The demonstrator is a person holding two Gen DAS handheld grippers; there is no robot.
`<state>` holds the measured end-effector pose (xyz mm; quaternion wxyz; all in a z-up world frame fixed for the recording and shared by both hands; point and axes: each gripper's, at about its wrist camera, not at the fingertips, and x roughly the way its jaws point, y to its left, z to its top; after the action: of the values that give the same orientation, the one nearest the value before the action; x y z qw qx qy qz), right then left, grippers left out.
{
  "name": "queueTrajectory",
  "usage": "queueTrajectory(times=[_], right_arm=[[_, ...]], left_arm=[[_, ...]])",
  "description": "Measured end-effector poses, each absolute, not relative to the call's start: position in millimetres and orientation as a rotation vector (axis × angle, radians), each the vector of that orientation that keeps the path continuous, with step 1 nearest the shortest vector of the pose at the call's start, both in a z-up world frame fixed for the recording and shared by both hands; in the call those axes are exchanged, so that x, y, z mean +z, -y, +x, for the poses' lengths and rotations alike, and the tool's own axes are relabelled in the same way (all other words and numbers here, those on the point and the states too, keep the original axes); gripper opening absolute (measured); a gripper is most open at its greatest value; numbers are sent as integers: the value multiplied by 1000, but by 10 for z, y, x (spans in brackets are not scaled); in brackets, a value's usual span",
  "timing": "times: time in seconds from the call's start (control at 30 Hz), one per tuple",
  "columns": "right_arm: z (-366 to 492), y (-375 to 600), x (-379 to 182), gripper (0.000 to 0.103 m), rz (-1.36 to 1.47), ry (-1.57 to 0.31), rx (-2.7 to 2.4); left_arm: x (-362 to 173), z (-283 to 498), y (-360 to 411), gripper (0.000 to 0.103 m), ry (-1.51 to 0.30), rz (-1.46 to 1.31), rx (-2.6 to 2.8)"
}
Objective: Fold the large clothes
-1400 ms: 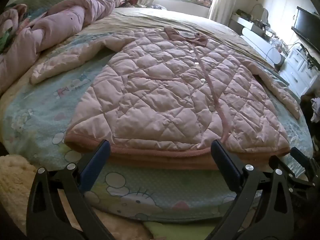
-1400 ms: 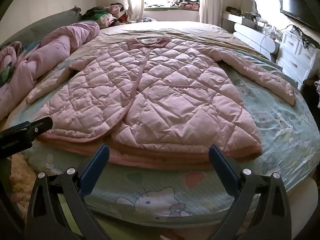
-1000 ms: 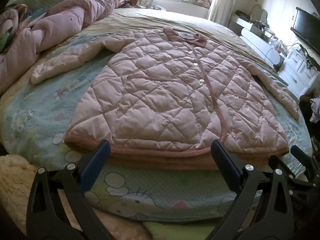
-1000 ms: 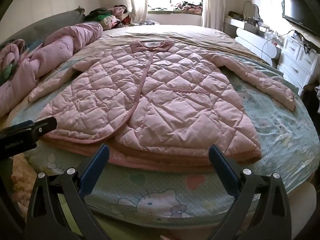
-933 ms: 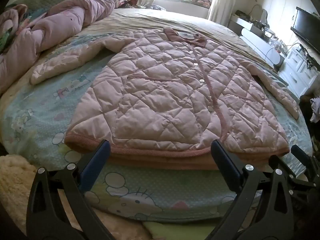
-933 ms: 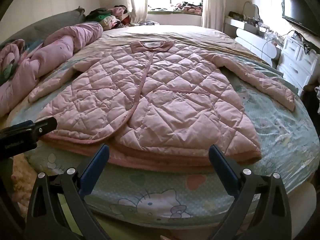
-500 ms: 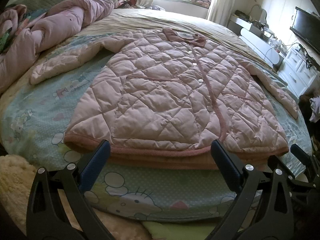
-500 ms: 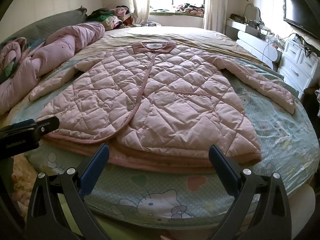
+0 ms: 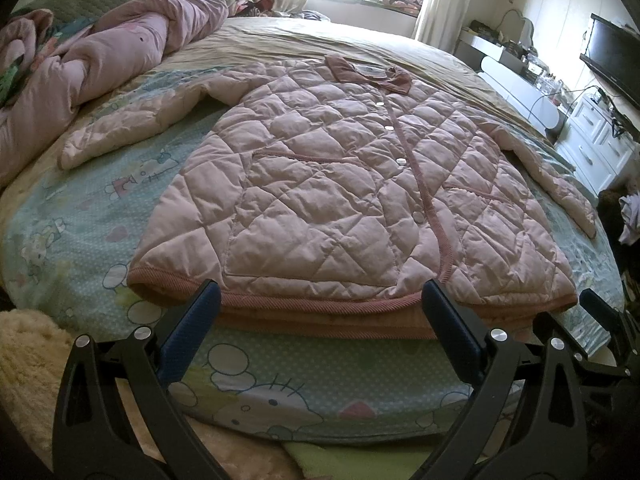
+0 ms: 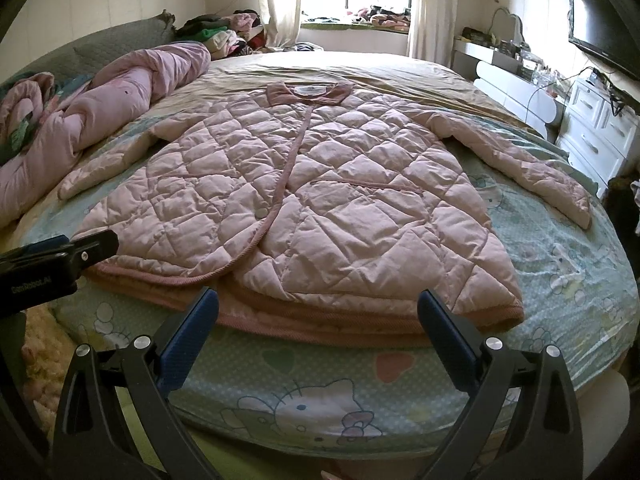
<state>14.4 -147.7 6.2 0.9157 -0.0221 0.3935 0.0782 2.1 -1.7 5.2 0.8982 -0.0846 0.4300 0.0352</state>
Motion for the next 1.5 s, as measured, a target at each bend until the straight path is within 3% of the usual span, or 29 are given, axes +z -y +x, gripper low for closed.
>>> queueTrajectory(times=[0.87,1.5], right_arm=[[179,1473,50,99,-44,-821,180],[772,1450,213,99,-7,-809,193]], left_arm=[[17,28,-25,94,-898,-179,82],[67,433,-192,94,-916,-183,129]])
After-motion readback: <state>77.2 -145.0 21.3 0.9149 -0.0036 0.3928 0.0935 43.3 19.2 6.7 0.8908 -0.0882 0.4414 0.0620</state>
